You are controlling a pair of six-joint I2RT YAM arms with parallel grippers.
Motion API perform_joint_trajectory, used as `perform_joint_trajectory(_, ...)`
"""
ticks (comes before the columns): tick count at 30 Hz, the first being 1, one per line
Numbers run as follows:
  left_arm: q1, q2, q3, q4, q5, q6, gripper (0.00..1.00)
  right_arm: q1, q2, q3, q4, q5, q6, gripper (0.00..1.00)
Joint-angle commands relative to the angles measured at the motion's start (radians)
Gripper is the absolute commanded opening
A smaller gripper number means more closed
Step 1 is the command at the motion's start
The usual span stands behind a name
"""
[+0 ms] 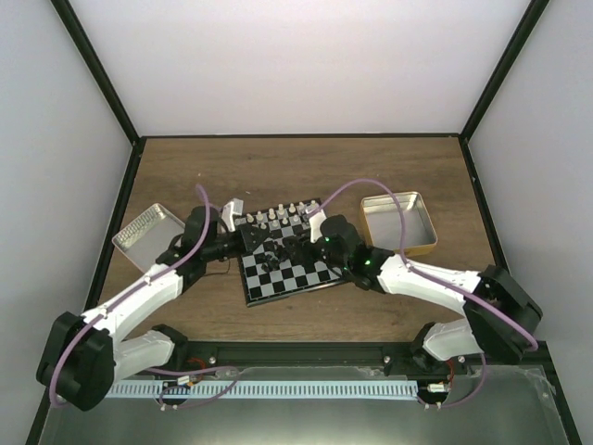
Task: Set up the chess pieces on the board
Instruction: Place the chess piece on the chessboard.
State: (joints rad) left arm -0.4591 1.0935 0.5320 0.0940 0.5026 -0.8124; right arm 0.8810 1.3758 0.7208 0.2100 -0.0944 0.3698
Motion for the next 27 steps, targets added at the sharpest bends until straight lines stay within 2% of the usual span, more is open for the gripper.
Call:
perform_joint_trajectory(1, -0.056, 0.061, 0.136, -0.257, -0.155, 0.191, 0.04, -0.026, -0.072, 0.026, -0.123, 0.235, 0.064, 0.49)
perform_joint_trajectory(7, -0.223, 0.286, 0.392, -0.525, -0.307, 0.303, 0.04, -0.172, -0.11, 0.078, -0.408, 0.395, 0.272, 0.5)
perform_joint_trajectory(13, -0.386, 0.573, 0.695, -0.731, -0.397, 0.377, 0.04, -0.304, -0.272, 0.025, -0.514, 0.553, 0.365, 0.53)
perform_joint_trajectory(19, -0.463, 0.779, 0.915, -0.846, -0.421, 0.408, 0.04, -0.418, -0.408, -0.03, -0.585, 0.644, 0.432, 0.55)
perform_joint_trajectory(27, -0.497, 0.916, 1.05, -0.903, -0.44, 0.409, 0.04, -0.429, -0.498, -0.077, -0.622, 0.711, 0.48, 0.58)
